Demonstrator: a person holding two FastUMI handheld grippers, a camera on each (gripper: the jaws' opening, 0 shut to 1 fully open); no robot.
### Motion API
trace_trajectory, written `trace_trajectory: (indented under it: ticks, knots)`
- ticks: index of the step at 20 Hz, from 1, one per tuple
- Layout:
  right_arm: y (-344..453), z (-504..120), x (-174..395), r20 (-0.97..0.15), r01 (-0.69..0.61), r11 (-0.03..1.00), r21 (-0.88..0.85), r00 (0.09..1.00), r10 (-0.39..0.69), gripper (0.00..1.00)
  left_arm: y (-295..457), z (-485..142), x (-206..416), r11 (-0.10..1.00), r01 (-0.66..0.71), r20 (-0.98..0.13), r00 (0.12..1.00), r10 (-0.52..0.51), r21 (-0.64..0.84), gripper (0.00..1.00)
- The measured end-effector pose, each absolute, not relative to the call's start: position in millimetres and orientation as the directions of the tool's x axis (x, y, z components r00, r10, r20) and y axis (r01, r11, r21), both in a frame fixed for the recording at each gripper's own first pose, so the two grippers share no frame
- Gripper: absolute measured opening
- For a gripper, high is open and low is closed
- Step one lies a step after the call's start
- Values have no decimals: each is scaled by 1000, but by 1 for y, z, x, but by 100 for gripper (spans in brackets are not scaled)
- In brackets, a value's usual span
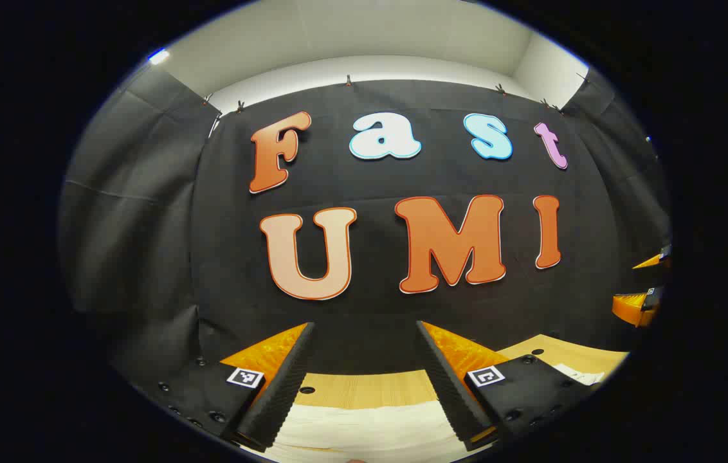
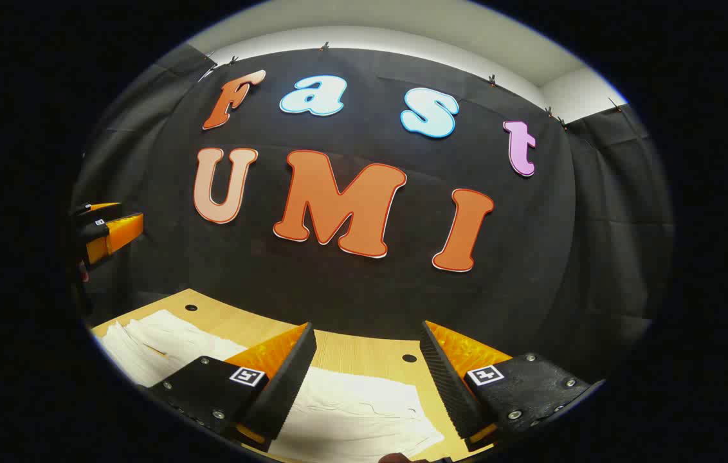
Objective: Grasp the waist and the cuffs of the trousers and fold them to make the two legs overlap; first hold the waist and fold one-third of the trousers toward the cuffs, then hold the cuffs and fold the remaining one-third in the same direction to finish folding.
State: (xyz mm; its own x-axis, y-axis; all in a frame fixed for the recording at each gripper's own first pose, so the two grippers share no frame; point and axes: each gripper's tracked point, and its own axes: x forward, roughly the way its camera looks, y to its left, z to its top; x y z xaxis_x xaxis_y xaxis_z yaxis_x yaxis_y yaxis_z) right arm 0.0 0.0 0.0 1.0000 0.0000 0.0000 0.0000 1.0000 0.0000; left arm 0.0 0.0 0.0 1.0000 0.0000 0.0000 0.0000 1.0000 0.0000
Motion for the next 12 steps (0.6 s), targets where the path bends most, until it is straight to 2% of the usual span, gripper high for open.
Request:
trace_trajectory:
  ticks: [12]
  knots:
    - [-20,-21,16,-34,-9,998,56,999,11,98,-16,-6,-5,999,-50,-23,998,50,-1,100]
